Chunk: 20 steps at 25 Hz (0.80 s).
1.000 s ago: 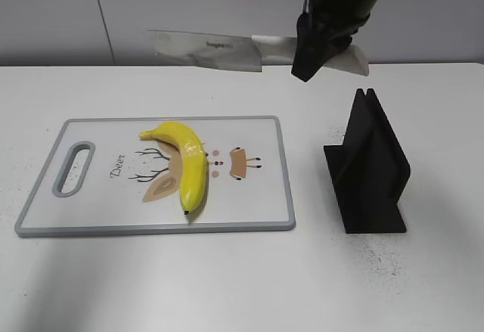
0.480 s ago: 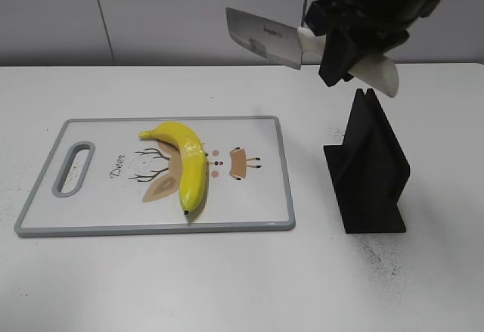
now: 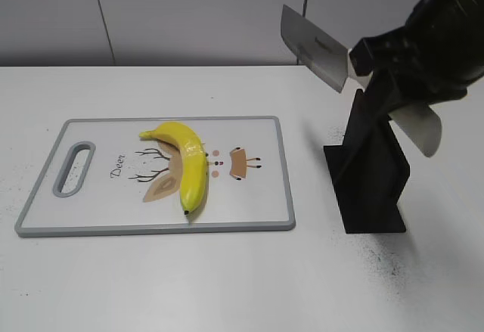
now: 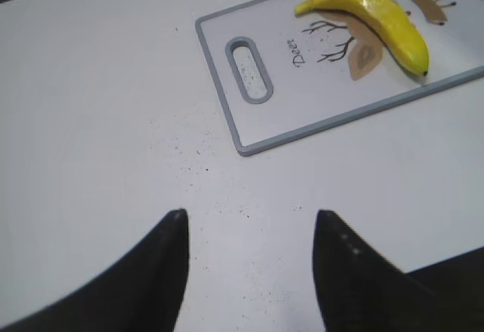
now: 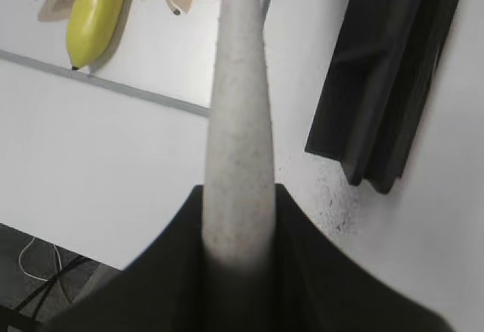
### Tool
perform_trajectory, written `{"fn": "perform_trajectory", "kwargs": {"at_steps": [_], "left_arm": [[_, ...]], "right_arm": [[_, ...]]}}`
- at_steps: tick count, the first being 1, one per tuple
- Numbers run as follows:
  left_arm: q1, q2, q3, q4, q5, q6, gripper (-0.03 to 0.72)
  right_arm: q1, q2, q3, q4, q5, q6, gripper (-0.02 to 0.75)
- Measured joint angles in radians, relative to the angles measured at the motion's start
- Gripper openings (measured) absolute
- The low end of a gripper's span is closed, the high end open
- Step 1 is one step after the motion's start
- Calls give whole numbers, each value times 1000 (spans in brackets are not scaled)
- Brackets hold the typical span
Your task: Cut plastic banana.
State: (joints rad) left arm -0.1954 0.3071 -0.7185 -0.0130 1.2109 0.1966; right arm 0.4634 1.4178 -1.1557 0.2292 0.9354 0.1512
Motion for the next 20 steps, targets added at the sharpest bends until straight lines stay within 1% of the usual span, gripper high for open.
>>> {"fn": "perform_trajectory", "kwargs": {"at_steps": [2, 5, 10, 14, 17, 20], "left_arm": [[0, -82, 24, -1, 2, -1, 502], [0, -174, 59, -15, 9, -2, 503], [0, -275, 105, -55, 12, -3, 502], [0, -304, 168, -64, 7, -3, 501], [0, -307, 214, -75, -45, -4, 501], [0, -304, 232, -81, -102, -4, 501]], "right_arm": [[0, -36, 54, -4, -19, 34, 160], [0, -92, 127, -39, -49, 98, 160], [0, -172, 212, -90, -60, 161, 160], [0, -188, 238, -113, -60, 210, 160], [0, -188, 241, -166, -64, 289, 160], [0, -188, 241, -206, -83, 345, 160]]}}
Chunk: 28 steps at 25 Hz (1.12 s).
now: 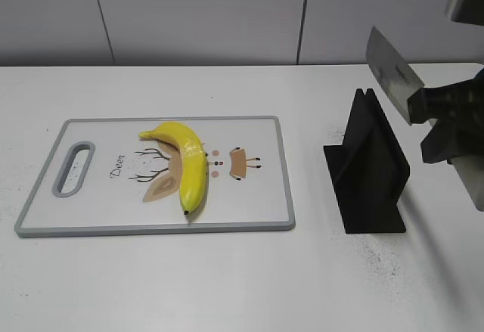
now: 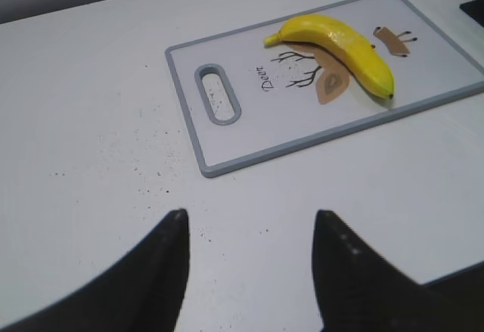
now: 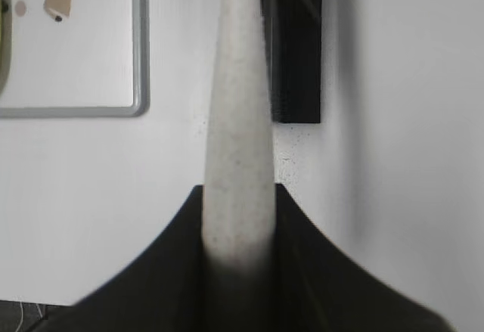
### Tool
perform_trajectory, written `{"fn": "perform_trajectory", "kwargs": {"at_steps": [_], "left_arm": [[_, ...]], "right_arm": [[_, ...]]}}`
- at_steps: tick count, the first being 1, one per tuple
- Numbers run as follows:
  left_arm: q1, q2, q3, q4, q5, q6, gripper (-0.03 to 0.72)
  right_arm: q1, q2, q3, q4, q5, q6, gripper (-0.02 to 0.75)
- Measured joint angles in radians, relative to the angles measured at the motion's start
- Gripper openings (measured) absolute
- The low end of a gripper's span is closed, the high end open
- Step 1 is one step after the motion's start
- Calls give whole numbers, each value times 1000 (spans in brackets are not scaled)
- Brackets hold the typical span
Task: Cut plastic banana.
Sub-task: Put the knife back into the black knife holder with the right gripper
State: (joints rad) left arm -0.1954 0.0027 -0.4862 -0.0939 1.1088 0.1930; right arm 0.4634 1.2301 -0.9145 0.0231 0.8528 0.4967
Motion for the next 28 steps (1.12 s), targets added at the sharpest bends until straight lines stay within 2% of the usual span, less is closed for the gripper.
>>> {"fn": "perform_trajectory", "kwargs": {"at_steps": [28], "left_arm": [[0, -4, 7, -7, -7, -3, 499]], "right_arm": [[0, 230, 0, -9, -79, 50, 160]]}}
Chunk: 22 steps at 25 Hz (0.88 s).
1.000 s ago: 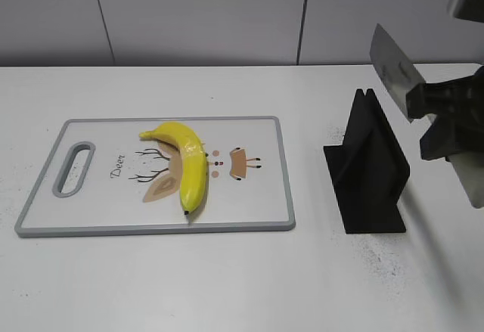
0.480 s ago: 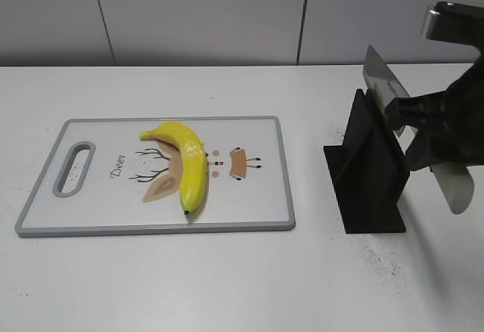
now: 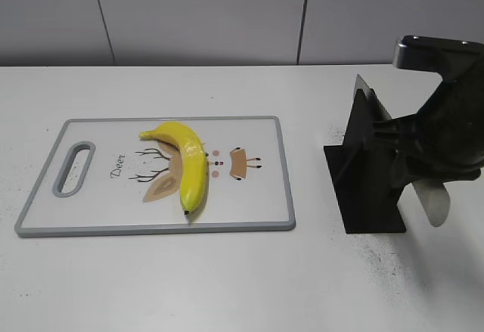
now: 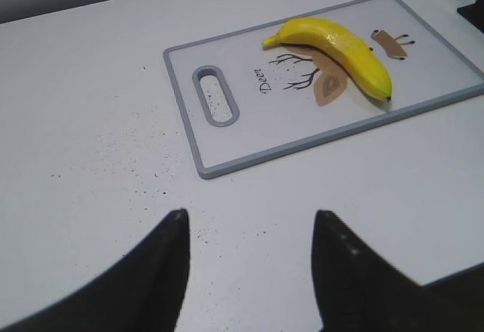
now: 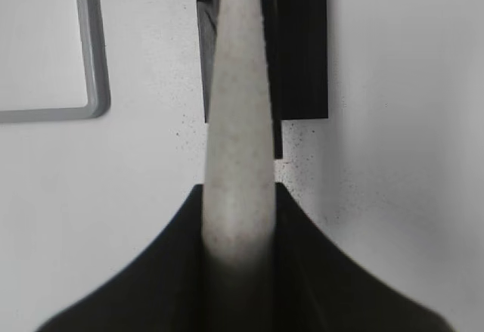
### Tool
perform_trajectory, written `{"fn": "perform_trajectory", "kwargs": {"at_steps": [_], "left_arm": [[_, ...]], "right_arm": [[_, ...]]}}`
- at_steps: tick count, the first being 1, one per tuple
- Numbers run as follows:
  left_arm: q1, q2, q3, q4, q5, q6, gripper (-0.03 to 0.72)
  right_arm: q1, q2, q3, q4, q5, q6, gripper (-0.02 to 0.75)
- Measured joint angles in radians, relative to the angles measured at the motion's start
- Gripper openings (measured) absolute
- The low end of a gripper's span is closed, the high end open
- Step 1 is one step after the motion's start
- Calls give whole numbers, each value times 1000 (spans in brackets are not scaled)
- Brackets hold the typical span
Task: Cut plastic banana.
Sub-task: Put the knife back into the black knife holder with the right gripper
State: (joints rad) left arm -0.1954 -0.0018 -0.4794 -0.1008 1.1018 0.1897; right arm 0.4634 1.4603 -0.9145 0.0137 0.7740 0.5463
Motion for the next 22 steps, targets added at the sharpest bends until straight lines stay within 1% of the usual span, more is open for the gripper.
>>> {"fn": "perform_trajectory", "kwargs": {"at_steps": [3, 4, 5, 7, 9, 10, 12, 14, 18, 22], "left_arm": [[0, 4, 0, 0, 0, 0, 499], [0, 4, 0, 0, 0, 0, 499], [0, 4, 0, 0, 0, 0, 499], [0, 4, 0, 0, 0, 0, 499], [0, 4, 0, 0, 0, 0, 499], [0, 4, 0, 0, 0, 0, 499], [0, 4, 0, 0, 0, 0, 499], [0, 4, 0, 0, 0, 0, 499], [0, 4, 0, 0, 0, 0, 492], [0, 4, 0, -2, 0, 0, 490]], "right_arm": [[0, 12, 0, -3, -20, -5, 166], [0, 13, 0, -4, -25, -7, 196], [0, 13, 0, -4, -31, -9, 241], [0, 13, 0, -4, -36, -12, 382], [0, 13, 0, -4, -40, -16, 502], [0, 13, 0, -4, -40, -20, 553], [0, 10, -5, -4, -40, -29, 606], [0, -7, -20, -4, -36, -55, 624], [0, -102, -85, -14, -14, -150, 627], [0, -241, -124, -20, 7, -316, 624]]}}
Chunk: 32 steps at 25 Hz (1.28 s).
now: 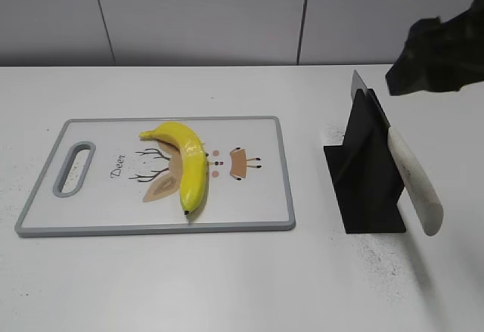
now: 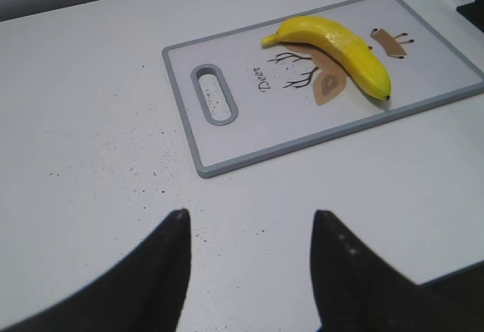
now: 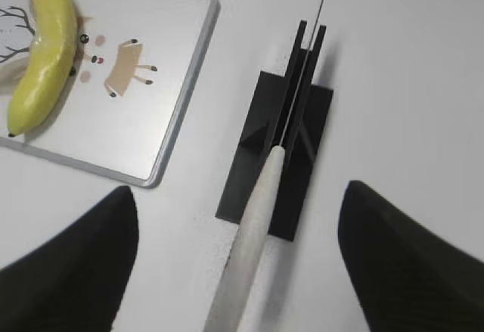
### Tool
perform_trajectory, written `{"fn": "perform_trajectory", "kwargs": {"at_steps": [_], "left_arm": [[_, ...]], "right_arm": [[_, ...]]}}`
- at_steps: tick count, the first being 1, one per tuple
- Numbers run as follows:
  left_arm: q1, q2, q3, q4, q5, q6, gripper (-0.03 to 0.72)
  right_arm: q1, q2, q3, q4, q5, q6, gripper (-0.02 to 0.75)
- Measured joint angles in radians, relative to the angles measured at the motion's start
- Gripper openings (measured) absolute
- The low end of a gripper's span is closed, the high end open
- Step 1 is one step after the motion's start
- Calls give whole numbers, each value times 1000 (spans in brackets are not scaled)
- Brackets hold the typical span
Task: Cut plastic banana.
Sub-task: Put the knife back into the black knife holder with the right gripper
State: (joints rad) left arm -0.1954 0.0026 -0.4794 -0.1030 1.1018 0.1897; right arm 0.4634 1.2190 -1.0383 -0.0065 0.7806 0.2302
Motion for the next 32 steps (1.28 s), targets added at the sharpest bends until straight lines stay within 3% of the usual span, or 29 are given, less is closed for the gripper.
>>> {"fn": "perform_trajectory", "kwargs": {"at_steps": [8, 15, 21, 32], "left_arm": [[0, 0, 0, -1, 0, 0, 458], [0, 0, 0, -1, 0, 0, 430], [0, 0, 0, -1, 0, 0, 411], [0, 0, 0, -1, -2, 0, 335]], "right_arm": [[0, -316, 118, -2, 115, -230, 601], [0, -682, 363, -2, 142, -270, 594], [0, -972, 479, 12, 180, -275, 594], [0, -1174, 535, 14, 258, -275, 594]]}}
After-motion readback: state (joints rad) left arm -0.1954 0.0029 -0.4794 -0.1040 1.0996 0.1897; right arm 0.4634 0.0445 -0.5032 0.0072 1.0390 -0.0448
